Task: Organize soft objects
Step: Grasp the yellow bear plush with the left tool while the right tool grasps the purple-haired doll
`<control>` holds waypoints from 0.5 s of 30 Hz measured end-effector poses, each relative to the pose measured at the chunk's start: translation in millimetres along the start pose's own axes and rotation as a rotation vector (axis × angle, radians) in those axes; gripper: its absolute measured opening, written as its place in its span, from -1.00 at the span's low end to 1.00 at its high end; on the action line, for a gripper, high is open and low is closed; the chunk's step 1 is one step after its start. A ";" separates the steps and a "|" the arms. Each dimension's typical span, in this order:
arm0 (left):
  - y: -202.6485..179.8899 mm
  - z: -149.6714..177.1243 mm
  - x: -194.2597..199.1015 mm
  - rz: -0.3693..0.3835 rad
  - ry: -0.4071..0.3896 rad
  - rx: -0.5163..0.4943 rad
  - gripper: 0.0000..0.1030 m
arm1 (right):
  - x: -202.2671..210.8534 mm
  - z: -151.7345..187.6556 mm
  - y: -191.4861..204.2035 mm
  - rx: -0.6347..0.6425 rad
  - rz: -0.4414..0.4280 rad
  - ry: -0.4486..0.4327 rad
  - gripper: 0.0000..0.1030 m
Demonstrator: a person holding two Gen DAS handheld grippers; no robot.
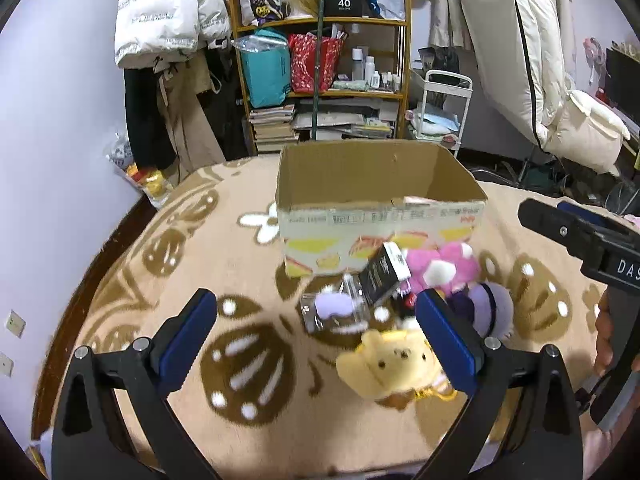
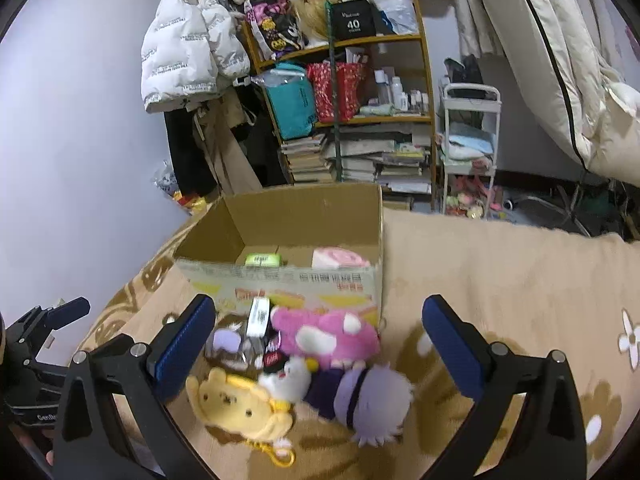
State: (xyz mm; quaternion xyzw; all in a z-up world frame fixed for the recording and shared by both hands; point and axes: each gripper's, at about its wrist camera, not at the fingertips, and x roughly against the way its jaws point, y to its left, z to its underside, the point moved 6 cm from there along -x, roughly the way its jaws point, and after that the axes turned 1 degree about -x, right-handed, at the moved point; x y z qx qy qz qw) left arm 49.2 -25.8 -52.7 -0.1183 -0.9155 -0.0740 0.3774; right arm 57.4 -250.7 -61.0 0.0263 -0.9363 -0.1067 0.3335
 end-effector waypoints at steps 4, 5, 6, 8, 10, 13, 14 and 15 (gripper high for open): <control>3.6 7.6 5.2 0.006 0.015 0.021 0.91 | 7.8 10.1 -1.5 -0.001 0.008 0.038 1.00; 4.1 8.4 5.9 0.003 0.015 0.023 0.91 | 9.6 12.6 -2.1 -0.006 0.008 0.045 1.00; 4.3 9.3 6.2 0.001 0.018 0.024 0.91 | 10.5 14.4 -2.2 -0.010 0.007 0.048 1.00; 5.2 11.6 4.7 0.002 0.030 0.027 0.91 | 13.5 19.0 -3.8 -0.023 0.011 0.055 1.00; 5.0 12.9 2.6 0.000 0.040 0.027 0.91 | 14.5 20.8 -4.6 -0.034 0.016 0.058 1.00; 3.0 14.4 -1.7 -0.004 0.050 0.023 0.91 | 15.3 22.0 -5.8 -0.052 0.019 0.061 1.00; 2.3 15.0 -3.7 -0.003 0.055 0.023 0.91 | 15.0 22.3 -6.1 -0.057 0.021 0.063 1.00; 1.8 15.3 -5.6 -0.002 0.060 0.022 0.91 | 14.0 22.7 -7.5 -0.063 0.024 0.066 1.00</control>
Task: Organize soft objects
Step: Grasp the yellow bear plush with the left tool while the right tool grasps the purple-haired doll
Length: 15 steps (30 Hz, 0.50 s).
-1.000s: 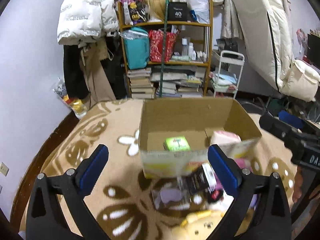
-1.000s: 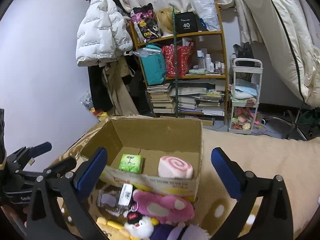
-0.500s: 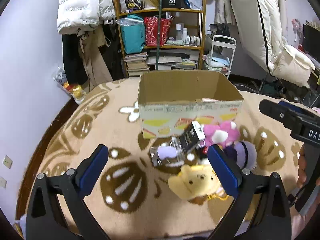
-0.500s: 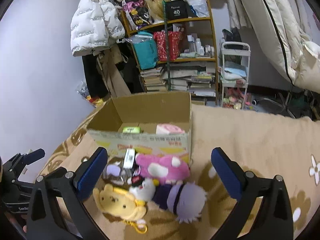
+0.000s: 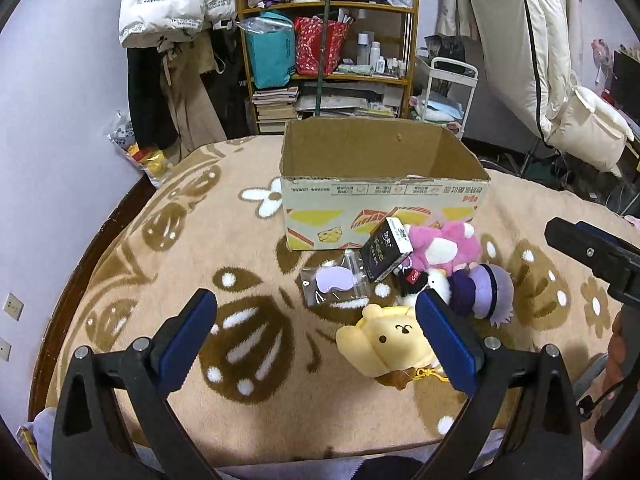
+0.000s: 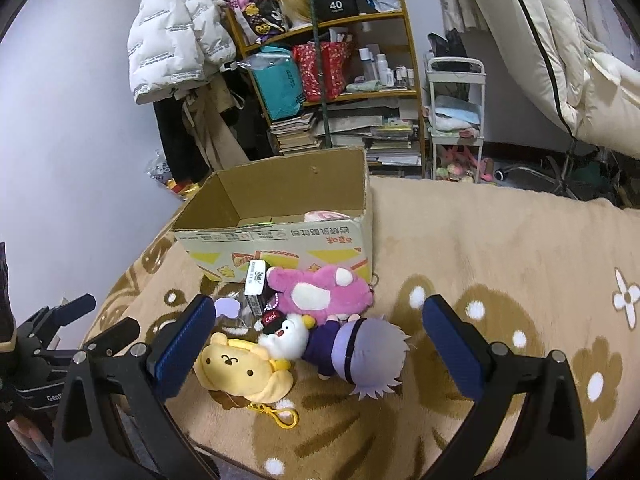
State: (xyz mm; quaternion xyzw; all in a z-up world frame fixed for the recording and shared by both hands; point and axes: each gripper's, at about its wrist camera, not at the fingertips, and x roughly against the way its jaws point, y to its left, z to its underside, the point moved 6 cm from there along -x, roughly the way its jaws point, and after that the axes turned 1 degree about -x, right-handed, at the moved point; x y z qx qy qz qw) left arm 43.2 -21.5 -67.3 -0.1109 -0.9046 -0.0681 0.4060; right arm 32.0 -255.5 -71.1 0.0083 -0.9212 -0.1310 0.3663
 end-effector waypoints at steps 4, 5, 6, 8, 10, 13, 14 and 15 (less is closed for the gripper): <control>-1.6 2.1 -10.4 0.009 0.037 0.000 0.91 | -11.2 2.4 -4.9 -0.029 -0.005 0.036 1.00; -1.8 2.6 -12.6 0.019 0.046 0.006 0.91 | -14.5 3.1 -5.9 -0.033 -0.004 0.048 1.00; -1.9 2.7 -14.9 0.022 0.052 0.010 0.91 | -17.1 3.6 -6.7 -0.036 -0.002 0.058 1.00; -2.4 3.4 -18.4 0.019 0.059 0.010 0.91 | -20.7 3.7 -9.1 -0.049 0.001 0.067 1.00; -4.0 4.0 -23.2 0.017 0.071 0.006 0.91 | -24.2 4.4 -10.8 -0.060 -0.001 0.080 1.00; -7.2 5.7 -30.0 0.031 0.092 0.003 0.91 | -30.9 6.9 -12.2 -0.062 0.004 0.103 1.00; -7.8 5.7 -32.1 0.035 0.098 0.001 0.91 | -33.5 7.9 -11.7 -0.062 0.005 0.111 1.00; -9.2 6.0 -34.8 0.037 0.105 0.000 0.91 | -35.7 8.5 -11.8 -0.062 0.006 0.116 1.00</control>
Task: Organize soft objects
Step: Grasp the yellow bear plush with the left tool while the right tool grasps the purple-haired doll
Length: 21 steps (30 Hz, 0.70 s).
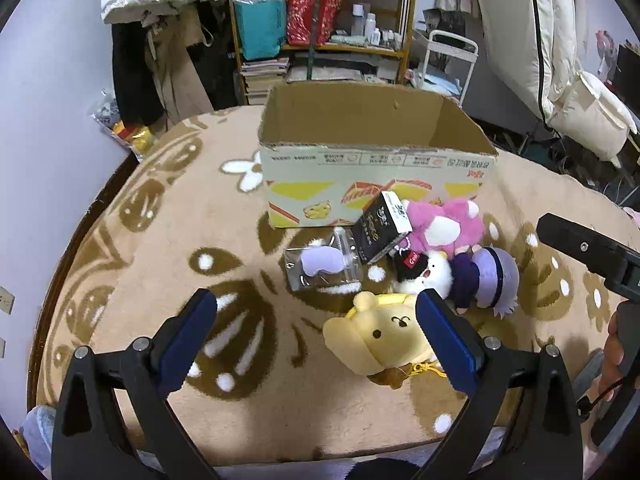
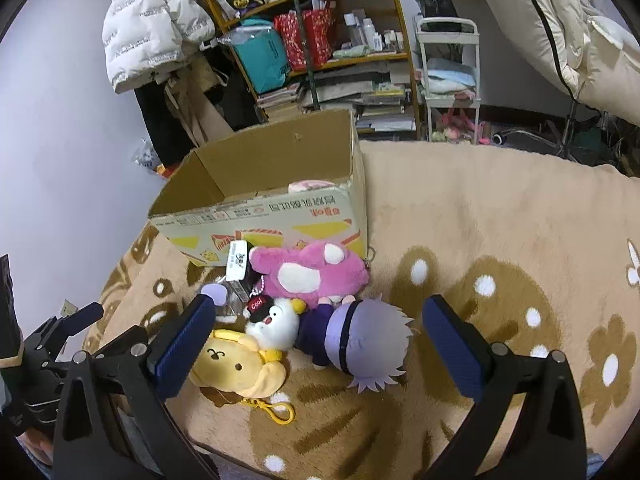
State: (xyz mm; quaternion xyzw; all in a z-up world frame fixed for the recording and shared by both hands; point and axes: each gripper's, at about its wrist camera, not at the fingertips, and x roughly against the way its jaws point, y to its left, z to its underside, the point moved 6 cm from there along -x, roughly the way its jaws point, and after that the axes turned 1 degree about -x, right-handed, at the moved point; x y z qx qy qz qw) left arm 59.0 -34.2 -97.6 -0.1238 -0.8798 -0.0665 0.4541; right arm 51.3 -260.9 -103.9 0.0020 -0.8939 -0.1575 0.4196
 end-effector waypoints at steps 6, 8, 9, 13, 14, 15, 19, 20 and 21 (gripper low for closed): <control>-8.1 0.7 -26.2 -0.030 0.060 -0.012 0.91 | -12.5 -1.6 -2.3 0.008 0.047 -0.001 1.00; -10.8 3.2 -33.5 -0.025 0.079 -0.011 0.91 | -21.2 -0.3 -4.9 -0.005 0.052 0.023 1.00; -11.9 4.0 -36.5 -0.019 0.088 -0.009 0.91 | -24.5 0.3 -5.7 -0.011 0.056 0.034 1.00; -18.1 6.6 -47.4 0.000 0.118 -0.015 0.91 | -42.8 7.0 -16.5 -0.077 0.054 0.105 1.00; -19.8 7.5 -49.6 0.000 0.127 -0.019 0.91 | -45.8 9.2 -19.4 -0.096 0.051 0.118 1.00; -21.0 8.5 -52.3 0.002 0.137 -0.025 0.91 | -47.9 10.6 -21.3 -0.108 0.047 0.127 1.00; -31.0 12.6 -63.3 0.016 0.173 -0.054 0.91 | -60.0 19.9 -25.4 -0.124 0.058 0.186 0.93; -32.0 13.2 -65.6 0.016 0.178 -0.058 0.91 | -62.6 22.0 -25.6 -0.122 0.063 0.199 0.91; -33.2 13.9 -67.8 0.017 0.185 -0.061 0.91 | -64.3 23.0 -25.6 -0.120 0.066 0.206 0.90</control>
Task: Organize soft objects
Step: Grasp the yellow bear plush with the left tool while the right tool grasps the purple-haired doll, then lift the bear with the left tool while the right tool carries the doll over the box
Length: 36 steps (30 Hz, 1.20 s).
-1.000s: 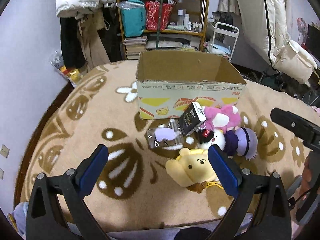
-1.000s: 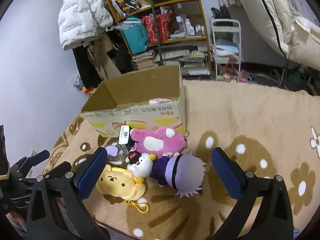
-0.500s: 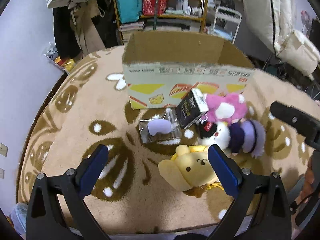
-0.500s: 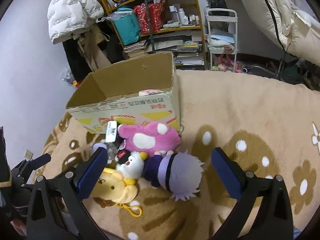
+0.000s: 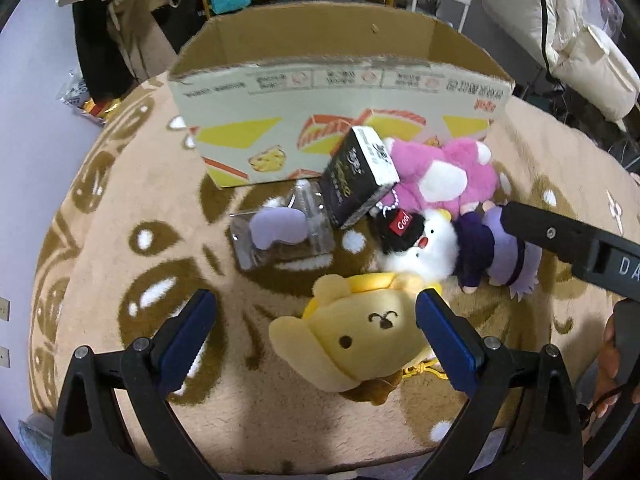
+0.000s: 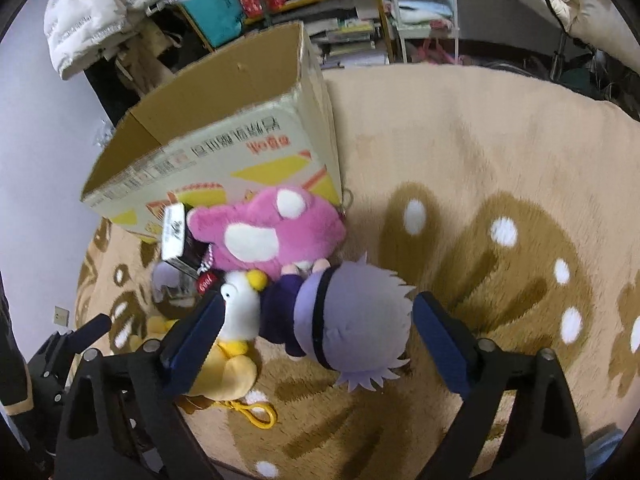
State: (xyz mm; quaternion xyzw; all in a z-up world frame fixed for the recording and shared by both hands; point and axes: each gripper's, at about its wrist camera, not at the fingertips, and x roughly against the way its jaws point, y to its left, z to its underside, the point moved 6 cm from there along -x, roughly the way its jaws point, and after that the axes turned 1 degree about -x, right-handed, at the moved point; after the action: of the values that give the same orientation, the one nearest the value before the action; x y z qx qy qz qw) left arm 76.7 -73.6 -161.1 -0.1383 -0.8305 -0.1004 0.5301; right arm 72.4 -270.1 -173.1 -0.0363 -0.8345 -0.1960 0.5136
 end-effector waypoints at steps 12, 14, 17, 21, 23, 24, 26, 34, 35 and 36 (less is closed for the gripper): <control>-15.7 4.4 -26.3 -0.013 0.079 -0.065 0.91 | -24.3 10.6 -18.8 -0.058 0.024 0.117 0.66; -17.0 5.6 -28.6 -0.014 0.090 -0.060 0.92 | -33.8 16.6 -24.4 -0.104 -0.015 0.163 0.50; -13.7 7.9 -35.0 0.023 0.120 -0.020 0.94 | -34.2 16.0 -29.5 -0.139 -0.038 0.153 0.45; -7.5 8.8 -38.6 0.061 0.128 0.009 0.87 | -30.2 14.4 -27.4 -0.104 -0.022 0.130 0.35; -9.2 10.6 -38.8 0.105 0.134 0.021 0.64 | -27.4 13.8 -26.1 -0.090 -0.011 0.118 0.29; -9.8 11.9 -37.8 0.125 0.135 0.025 0.49 | -26.3 12.4 -25.5 -0.089 -0.009 0.113 0.28; -12.0 12.1 -33.9 0.137 0.124 0.020 0.29 | -22.9 12.8 -26.1 -0.090 -0.012 0.106 0.24; -21.4 17.5 -12.0 0.059 0.046 -0.048 0.07 | -8.4 10.3 -9.4 -0.036 0.013 0.035 0.15; -21.1 18.0 -7.9 0.040 0.033 -0.055 0.07 | -4.8 9.3 -7.1 -0.030 0.014 0.018 0.15; -21.5 17.8 -4.6 0.028 0.023 -0.059 0.07 | -1.0 8.6 -6.8 -0.026 0.014 0.006 0.15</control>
State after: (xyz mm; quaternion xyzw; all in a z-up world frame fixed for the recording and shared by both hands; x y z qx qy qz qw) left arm 56.1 -88.8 -173.2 -0.1644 -0.8190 -0.1191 0.5367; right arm 63.8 -273.1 -179.4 -0.0484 -0.8301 -0.2033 0.5170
